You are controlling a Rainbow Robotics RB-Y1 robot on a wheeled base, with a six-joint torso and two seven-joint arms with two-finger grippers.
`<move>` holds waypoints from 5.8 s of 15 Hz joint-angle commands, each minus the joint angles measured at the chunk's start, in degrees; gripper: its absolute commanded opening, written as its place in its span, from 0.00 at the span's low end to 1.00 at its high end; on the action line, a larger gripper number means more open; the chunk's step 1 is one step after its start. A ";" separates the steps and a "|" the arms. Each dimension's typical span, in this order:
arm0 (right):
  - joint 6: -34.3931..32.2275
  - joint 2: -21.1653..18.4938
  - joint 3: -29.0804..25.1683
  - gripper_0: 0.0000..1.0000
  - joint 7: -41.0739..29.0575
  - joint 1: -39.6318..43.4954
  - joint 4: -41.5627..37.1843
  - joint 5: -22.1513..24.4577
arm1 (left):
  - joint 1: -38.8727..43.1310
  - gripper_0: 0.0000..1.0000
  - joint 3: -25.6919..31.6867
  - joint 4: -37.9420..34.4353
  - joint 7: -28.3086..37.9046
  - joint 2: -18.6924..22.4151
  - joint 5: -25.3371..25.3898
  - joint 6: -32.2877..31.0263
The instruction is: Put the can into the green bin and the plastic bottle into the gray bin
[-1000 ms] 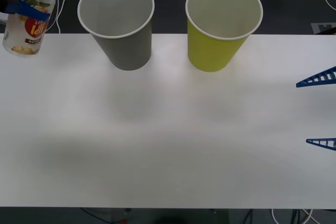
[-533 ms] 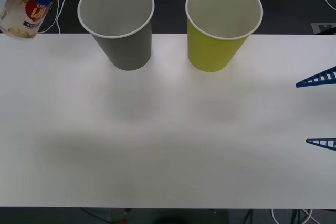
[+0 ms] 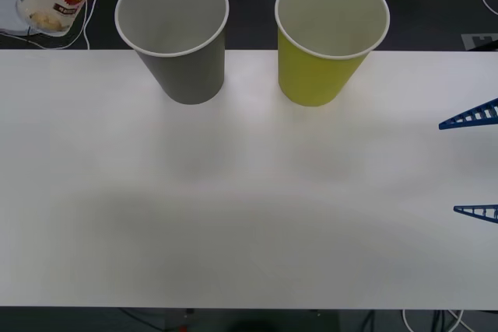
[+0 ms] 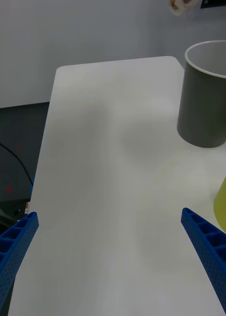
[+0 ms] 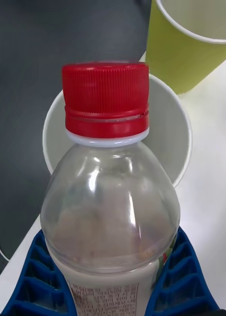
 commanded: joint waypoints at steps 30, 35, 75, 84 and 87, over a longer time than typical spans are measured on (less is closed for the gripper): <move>0.00 0.00 0.00 1.00 0.00 0.00 0.00 0.00 | -11.96 1.00 -3.78 20.54 -1.97 -20.87 -5.29 2.65; 0.00 0.00 0.00 1.00 0.00 0.00 0.00 0.00 | -11.96 1.00 -3.78 20.62 -1.79 -20.52 -5.29 2.65; 0.00 0.00 0.00 1.00 0.00 0.00 0.00 0.00 | 10.98 1.00 -10.55 -7.85 -20.07 14.38 31.01 13.63; 0.00 0.00 0.00 1.00 0.00 0.00 0.00 0.00 | 40.24 1.00 25.92 -17.26 -17.00 7.17 16.33 9.85; 0.00 0.00 0.00 1.00 0.00 0.00 0.00 0.00 | 46.57 1.00 35.42 -18.49 -17.00 3.92 13.87 3.35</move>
